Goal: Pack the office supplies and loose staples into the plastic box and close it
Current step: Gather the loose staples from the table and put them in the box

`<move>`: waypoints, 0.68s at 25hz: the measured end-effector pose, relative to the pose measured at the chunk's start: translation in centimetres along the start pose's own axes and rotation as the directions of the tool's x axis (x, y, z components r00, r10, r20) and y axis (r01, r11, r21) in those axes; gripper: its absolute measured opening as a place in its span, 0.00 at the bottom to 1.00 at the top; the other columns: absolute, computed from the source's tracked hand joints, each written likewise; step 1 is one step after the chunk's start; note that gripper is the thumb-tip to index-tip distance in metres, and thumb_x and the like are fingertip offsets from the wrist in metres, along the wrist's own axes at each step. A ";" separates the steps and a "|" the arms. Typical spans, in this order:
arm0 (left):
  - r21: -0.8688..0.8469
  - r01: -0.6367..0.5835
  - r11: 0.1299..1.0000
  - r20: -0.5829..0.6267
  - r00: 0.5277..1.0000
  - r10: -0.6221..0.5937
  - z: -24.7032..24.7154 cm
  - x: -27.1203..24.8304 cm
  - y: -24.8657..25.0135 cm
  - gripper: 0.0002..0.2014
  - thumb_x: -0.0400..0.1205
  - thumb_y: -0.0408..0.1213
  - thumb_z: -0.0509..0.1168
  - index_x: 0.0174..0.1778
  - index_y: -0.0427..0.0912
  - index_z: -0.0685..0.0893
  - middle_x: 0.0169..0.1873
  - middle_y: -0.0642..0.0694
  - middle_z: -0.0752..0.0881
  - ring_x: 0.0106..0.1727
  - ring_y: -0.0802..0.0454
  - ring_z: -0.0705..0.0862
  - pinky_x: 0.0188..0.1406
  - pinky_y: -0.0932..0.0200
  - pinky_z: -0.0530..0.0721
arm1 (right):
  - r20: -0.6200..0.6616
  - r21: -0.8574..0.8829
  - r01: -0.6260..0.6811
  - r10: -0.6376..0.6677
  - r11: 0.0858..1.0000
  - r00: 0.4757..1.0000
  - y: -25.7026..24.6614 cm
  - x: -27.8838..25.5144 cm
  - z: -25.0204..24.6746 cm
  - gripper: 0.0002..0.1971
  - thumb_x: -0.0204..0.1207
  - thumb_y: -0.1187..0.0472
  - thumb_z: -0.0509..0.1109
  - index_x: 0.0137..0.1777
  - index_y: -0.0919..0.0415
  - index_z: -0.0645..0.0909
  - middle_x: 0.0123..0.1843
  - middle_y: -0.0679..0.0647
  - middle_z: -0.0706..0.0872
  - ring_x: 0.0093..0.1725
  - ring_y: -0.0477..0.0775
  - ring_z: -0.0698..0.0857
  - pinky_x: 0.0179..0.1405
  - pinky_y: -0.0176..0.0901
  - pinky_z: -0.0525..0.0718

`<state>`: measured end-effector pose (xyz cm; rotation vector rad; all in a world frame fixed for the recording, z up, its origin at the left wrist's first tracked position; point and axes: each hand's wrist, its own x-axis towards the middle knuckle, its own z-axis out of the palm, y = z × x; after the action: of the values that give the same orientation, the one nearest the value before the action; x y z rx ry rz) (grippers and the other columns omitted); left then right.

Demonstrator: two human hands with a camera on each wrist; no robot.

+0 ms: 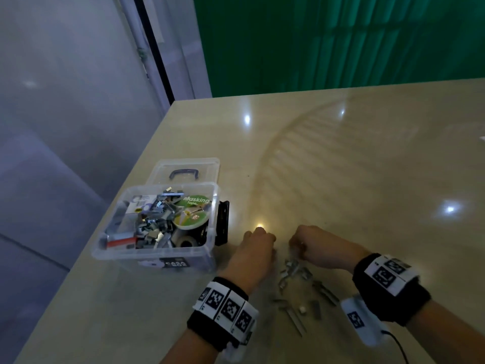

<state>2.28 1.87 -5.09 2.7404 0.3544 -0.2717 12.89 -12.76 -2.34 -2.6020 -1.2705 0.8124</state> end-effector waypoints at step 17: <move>-0.170 0.125 0.977 -0.070 0.988 -0.139 4.1 -2.4 3.7 0.20 0.79 0.45 0.73 0.66 0.48 0.80 0.60 0.46 0.73 0.61 0.47 0.77 0.62 0.49 0.83 | -0.010 -0.019 0.111 -0.111 0.994 0.994 3.2 -5.0 3.4 0.09 0.79 0.67 0.68 0.57 0.56 0.79 0.52 0.49 0.74 0.48 0.50 0.76 0.36 0.37 0.71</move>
<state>0.43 -3.47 -7.07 2.5732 0.5574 -0.1570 10.80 -19.00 -4.23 -2.5197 -1.4124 0.7693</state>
